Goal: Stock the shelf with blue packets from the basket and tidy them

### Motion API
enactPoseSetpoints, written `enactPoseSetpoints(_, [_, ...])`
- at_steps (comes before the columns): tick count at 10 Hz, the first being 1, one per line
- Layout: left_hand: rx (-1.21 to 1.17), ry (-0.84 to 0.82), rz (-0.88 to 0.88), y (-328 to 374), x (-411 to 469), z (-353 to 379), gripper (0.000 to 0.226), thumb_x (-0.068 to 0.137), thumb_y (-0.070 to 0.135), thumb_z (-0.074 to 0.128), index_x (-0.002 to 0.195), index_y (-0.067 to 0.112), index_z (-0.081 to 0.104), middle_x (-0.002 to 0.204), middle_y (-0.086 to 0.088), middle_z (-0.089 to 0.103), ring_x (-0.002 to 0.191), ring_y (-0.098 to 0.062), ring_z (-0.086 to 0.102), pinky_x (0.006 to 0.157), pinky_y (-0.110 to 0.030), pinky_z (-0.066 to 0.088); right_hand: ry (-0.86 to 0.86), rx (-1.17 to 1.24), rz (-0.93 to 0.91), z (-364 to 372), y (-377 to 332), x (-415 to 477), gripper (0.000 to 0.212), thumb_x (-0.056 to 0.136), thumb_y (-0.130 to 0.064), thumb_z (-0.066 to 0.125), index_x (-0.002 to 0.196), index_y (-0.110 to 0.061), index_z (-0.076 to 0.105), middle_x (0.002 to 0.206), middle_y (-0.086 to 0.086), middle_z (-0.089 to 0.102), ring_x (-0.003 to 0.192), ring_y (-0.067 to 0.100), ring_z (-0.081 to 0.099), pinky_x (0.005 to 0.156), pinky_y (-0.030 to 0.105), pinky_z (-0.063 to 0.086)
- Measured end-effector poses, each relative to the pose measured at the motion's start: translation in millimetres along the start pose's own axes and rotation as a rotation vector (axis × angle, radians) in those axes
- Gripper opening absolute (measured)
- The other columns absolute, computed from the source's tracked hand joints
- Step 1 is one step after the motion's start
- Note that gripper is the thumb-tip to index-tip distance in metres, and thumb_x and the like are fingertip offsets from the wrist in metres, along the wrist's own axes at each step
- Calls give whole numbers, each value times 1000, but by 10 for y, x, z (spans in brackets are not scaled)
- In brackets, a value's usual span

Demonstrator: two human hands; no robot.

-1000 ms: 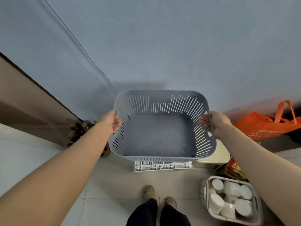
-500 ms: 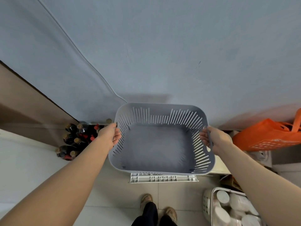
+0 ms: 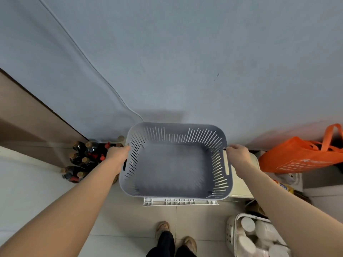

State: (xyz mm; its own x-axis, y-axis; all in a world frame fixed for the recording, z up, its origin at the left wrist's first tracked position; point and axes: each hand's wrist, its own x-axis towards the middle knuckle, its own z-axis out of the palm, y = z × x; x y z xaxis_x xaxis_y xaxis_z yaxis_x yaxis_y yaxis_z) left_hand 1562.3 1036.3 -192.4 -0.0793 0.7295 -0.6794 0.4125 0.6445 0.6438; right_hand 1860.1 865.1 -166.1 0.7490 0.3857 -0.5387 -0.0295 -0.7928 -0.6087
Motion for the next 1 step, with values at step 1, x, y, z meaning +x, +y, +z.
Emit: enactPoseSetpoints(1, [124, 44, 138, 163, -249, -83, 20, 87, 15, 56, 90, -4, 63, 83, -13, 63, 70, -23, 56, 58, -29, 42, 15, 11, -114, -133, -191, -177, 30, 91, -15, 47, 117, -6, 59, 108, 12, 60, 96, 28, 55, 81, 34, 44])
